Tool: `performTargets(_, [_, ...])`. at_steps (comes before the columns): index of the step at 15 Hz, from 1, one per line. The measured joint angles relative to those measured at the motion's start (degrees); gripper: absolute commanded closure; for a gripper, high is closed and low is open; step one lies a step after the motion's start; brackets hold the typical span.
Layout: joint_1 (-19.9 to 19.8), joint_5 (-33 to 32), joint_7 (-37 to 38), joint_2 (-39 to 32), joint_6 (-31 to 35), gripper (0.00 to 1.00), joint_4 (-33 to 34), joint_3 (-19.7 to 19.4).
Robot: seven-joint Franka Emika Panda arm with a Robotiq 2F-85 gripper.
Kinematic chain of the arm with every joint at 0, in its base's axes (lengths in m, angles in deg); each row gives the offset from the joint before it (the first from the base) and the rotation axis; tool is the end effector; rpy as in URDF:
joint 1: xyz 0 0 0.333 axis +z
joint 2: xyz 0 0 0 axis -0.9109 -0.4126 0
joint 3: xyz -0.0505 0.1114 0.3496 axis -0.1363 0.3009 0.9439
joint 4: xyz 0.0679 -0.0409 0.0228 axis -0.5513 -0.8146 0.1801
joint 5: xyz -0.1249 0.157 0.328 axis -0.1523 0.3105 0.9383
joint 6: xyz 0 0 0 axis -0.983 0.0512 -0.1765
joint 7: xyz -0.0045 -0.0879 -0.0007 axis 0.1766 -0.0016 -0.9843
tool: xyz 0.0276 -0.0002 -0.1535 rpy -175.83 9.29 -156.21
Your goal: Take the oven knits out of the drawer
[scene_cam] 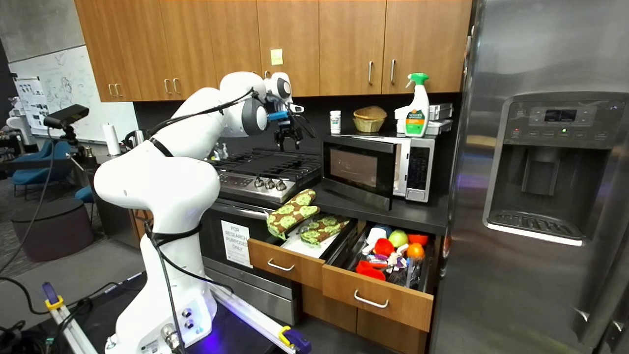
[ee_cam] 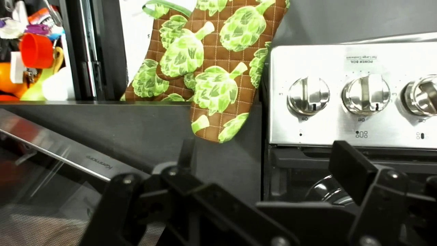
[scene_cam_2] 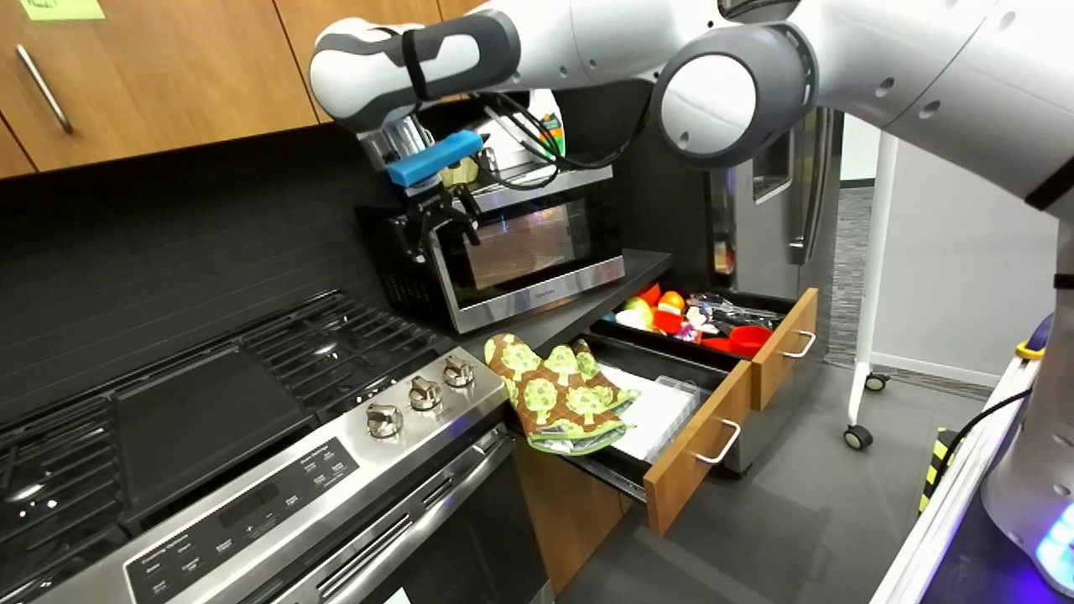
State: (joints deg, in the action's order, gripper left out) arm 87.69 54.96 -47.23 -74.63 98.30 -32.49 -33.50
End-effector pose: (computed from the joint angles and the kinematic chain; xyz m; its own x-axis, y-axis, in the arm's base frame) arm 0.7426 0.2749 0.4162 0.9948 0.0744 -0.0695 0.0845 -0.9841 0.1561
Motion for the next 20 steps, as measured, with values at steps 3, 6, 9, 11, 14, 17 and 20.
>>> performTargets(3, [-1.09, 0.03, 0.03, 1.64, -2.79, 0.00, 0.12, -0.06])
performTargets(6, [-2.42, 0.27, 0.08, 3.58, -5.24, 0.00, 0.13, -0.04])
performTargets(9, [-3.96, 1.37, 0.30, 5.39, -7.17, 0.00, 0.08, 0.08])
performTargets(11, [-5.03, 2.71, 0.56, 6.43, -8.55, 0.00, -0.06, 0.17])
performTargets(14, [-6.53, 5.06, 1.48, 7.88, -9.94, 0.00, -0.47, 0.29])
performTargets(17, [-7.66, 7.18, 2.70, 9.52, -10.55, 0.00, -1.71, 0.34])
performTargets(20, [-8.20, 7.82, 3.33, 11.42, -11.29, 0.00, -4.32, 0.34])
